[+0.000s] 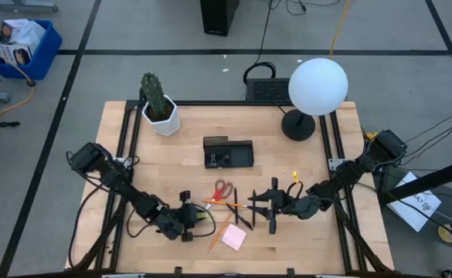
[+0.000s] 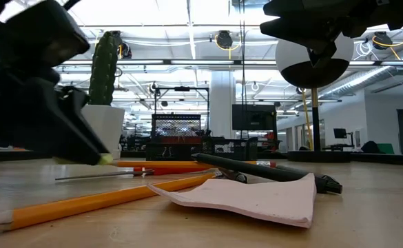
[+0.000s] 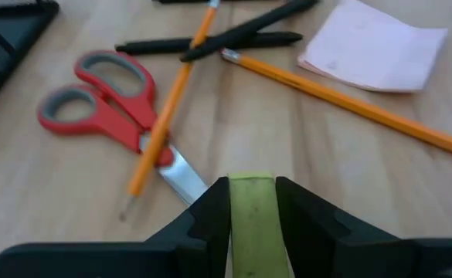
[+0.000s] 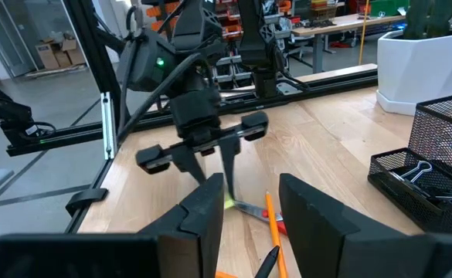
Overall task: Pick and place office supplies into organizer
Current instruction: Put the green eraser into the bottom left of the desk organizer
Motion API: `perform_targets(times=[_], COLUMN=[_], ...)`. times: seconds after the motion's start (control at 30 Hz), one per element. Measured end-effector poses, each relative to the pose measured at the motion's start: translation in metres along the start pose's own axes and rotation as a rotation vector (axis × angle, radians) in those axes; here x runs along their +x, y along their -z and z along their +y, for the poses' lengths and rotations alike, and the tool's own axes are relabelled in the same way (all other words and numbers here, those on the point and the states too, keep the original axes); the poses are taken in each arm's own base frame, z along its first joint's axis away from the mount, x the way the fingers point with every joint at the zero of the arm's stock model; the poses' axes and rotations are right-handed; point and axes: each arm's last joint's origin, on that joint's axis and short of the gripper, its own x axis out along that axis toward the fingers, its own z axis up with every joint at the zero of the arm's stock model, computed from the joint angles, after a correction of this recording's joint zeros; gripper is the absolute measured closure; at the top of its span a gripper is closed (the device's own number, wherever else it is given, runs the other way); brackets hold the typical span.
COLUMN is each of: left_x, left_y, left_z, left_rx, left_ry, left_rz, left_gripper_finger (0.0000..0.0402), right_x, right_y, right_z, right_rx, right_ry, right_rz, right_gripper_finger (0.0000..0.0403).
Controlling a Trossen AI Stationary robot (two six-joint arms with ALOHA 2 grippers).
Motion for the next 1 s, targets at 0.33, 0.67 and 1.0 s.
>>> perform_targets(times=[0.33,0.67,1.0], left_x=[-0.007,-0.028,-0.010], left_y=[-0.033,-0.073,-0.084], left_z=[0.024,0.072,0.132], left_rx=[0.042,0.064,-0.027], left_ry=[-0.025,-0.123,-0.154], left_rz=[-0.073,-0.140,-0.093], left_gripper_finger=[0.0293,0.0293,0.0293], right_x=[0.000,0.000,0.000], right_y=[0.000,0.001,0.001], right_z=[0.000,0.000,0.000], right_rx=[-0.002,-0.004,-0.004], right_ry=[0.001,0.001,0.002], right_rz=[0.002,0.005,0.005], right_gripper_finger=[0.0284,0.0284,0.0284])
